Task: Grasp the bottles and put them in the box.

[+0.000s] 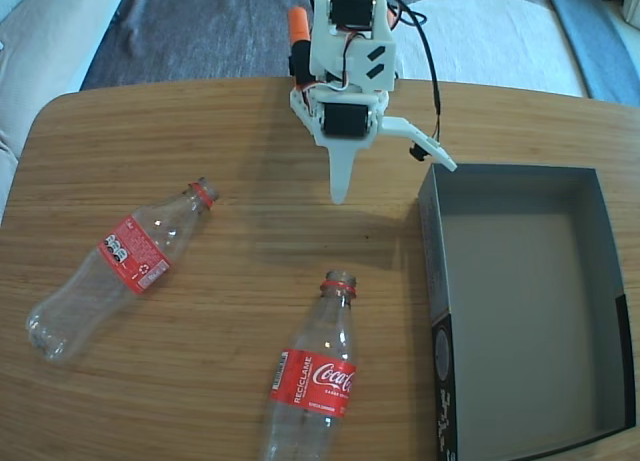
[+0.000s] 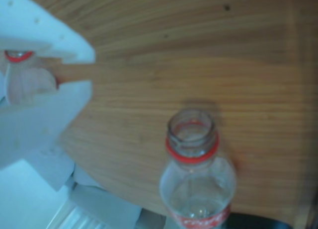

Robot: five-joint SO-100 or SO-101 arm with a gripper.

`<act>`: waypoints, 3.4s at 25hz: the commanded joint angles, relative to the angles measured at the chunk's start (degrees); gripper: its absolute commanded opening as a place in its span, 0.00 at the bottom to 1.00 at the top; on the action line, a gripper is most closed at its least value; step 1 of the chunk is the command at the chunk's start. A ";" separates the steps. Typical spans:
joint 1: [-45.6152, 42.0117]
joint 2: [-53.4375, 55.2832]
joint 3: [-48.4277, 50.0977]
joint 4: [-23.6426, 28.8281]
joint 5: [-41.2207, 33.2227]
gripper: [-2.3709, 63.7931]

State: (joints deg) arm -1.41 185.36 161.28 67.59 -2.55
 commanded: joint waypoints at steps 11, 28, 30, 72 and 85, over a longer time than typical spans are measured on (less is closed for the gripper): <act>0.18 0.53 -0.53 0.00 -0.18 0.03; -0.18 0.53 -0.53 0.00 -0.18 0.04; -0.18 0.44 -0.53 -0.35 -0.18 0.04; 1.41 -73.12 -54.84 -11.07 -57.04 0.09; 1.93 -85.52 -63.37 -9.76 -79.37 0.49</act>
State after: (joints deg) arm 0.70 100.11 101.60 57.66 -79.01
